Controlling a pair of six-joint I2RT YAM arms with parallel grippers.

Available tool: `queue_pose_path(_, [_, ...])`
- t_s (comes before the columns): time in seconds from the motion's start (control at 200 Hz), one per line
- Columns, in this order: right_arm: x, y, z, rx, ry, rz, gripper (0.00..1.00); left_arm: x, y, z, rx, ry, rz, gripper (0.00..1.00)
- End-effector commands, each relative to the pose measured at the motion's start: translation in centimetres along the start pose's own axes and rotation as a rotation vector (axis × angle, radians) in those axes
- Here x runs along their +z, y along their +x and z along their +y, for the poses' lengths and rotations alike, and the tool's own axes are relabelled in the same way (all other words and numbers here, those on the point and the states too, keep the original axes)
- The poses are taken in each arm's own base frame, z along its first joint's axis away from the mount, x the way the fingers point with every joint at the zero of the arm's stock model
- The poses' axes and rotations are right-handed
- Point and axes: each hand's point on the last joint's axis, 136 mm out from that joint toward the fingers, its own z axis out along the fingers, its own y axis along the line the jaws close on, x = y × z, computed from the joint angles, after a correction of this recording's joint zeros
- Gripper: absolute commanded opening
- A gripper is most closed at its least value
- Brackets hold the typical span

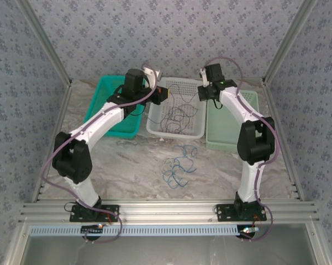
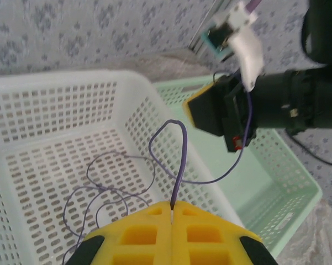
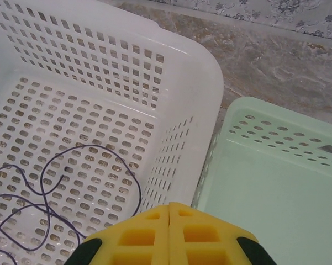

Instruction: Untangle the cables

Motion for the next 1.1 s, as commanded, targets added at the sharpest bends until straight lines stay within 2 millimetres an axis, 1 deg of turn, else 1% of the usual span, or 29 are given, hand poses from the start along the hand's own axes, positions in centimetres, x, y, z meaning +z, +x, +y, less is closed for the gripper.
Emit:
queue_pose_path(0.0, [0.6,0.2,1.1,-0.03,0.008,0.047,0.1,1.0,1.7,0.8,-0.047,-0.003,0.057,0.02])
queue_pose_path(0.05, [0.9,-0.1,1.5,-0.039,0.007,0.051,0.11,1.1,2.6,1.4,-0.064,-0.018,0.075,0.05])
queue_pose_path(0.095, [1.2,-0.2,1.7,-0.047,0.008,0.059,0.15,1.2,3.3,1.7,-0.075,-0.03,0.089,0.06])
queue_pose_path(0.13, [1.5,-0.3,1.8,-0.05,0.013,0.066,0.15,1.2,3.7,1.8,-0.08,-0.034,0.097,0.07])
queue_pose_path(0.185, [1.7,-0.4,1.9,-0.054,0.019,0.077,0.16,1.2,4.0,2.0,-0.086,-0.043,0.103,0.08])
queue_pose_path(0.215, [1.8,-0.6,1.9,-0.053,0.019,0.082,0.19,1.1,4.1,2.2,-0.089,-0.054,0.105,0.08])
queue_pose_path(0.24, [1.9,-0.5,2.0,-0.055,0.017,0.09,0.24,1.0,4.1,2.3,-0.092,-0.06,0.106,0.1])
queue_pose_path(0.275, [1.9,-0.6,2.1,-0.059,0.019,0.094,0.36,1.0,4.2,2.4,-0.096,-0.066,0.111,0.14])
queue_pose_path(0.29, [1.9,-0.7,2.2,-0.063,0.019,0.095,0.42,1.0,4.3,2.5,-0.098,-0.07,0.114,0.16])
queue_pose_path(0.31, [1.9,-0.7,2.2,-0.066,0.021,0.098,0.53,1.0,4.3,2.5,-0.102,-0.074,0.119,0.19])
queue_pose_path(0.345, [1.8,-0.7,2.4,-0.082,0.021,0.102,0.65,1.0,4.4,2.5,-0.106,-0.083,0.13,0.25])
queue_pose_path(0.395, [1.4,-0.7,2.8,-0.109,0.019,0.105,0.73,0.9,4.6,2.9,-0.115,-0.109,0.151,0.3])
queue_pose_path(0.445, [0.9,-0.7,3.1,-0.124,0.011,0.109,0.79,0.7,4.8,3.4,-0.122,-0.144,0.168,0.39])
queue_pose_path(0.505, [0.3,-0.6,3.3,-0.144,-0.007,0.122,0.86,0.5,5.0,4.2,-0.128,-0.193,0.178,0.4])
queue_pose_path(0.54, [-0.1,-0.5,3.3,-0.159,-0.014,0.129,0.88,0.4,4.9,4.7,-0.134,-0.22,0.177,0.41])
queue_pose_path(0.6, [-0.9,-0.3,2.9,-0.169,-0.003,0.137,0.9,0.3,4.8,5.4,-0.141,-0.247,0.174,0.48])
queue_pose_path(0.665, [-1.7,-0.4,2.6,-0.181,-0.004,0.127,0.92,0.3,4.7,5.5,-0.141,-0.252,0.183,0.54])
queue_pose_path(0.695, [-2.1,-0.4,2.6,-0.188,-0.004,0.125,0.92,0.4,4.8,5.3,-0.137,-0.248,0.19,0.55])
queue_pose_path(0.76, [-2.6,-0.4,2.6,-0.21,0.003,0.129,0.92,0.7,4.6,4.3,-0.102,-0.223,0.19,0.58])
queue_pose_path(0.825, [-2.8,-0.4,2.8,-0.226,0.015,0.133,0.92,1.0,4.3,2.4,-0.036,-0.182,0.183,0.61])
queue_pose_path(0.875, [-3.0,-0.3,3.1,-0.225,-0.001,0.134,0.92,1.4,4.4,0.6,0.024,-0.12,0.182,0.61])
queue_pose_path(0.919, [-3.0,-0.3,3.2,-0.216,-0.006,0.135,0.92,1.6,4.5,-0.5,0.053,-0.091,0.183,0.62])
queue_pose_path(0.959, [-3.0,-0.2,3.1,-0.2,-0.005,0.138,0.92,1.8,4.6,-0.8,0.054,-0.09,0.186,0.61])
queue_pose_path(1.024, [-3.4,-0.2,3.2,-0.164,-0.022,0.132,0.91,1.7,5.0,-0.6,0.027,-0.102,0.193,0.62])
queue_pose_path(1.094, [-4.6,-0.6,3.6,-0.13,-0.065,0.099,0.9,1.1,5.2,-0.6,0.025,-0.106,0.182,0.63])
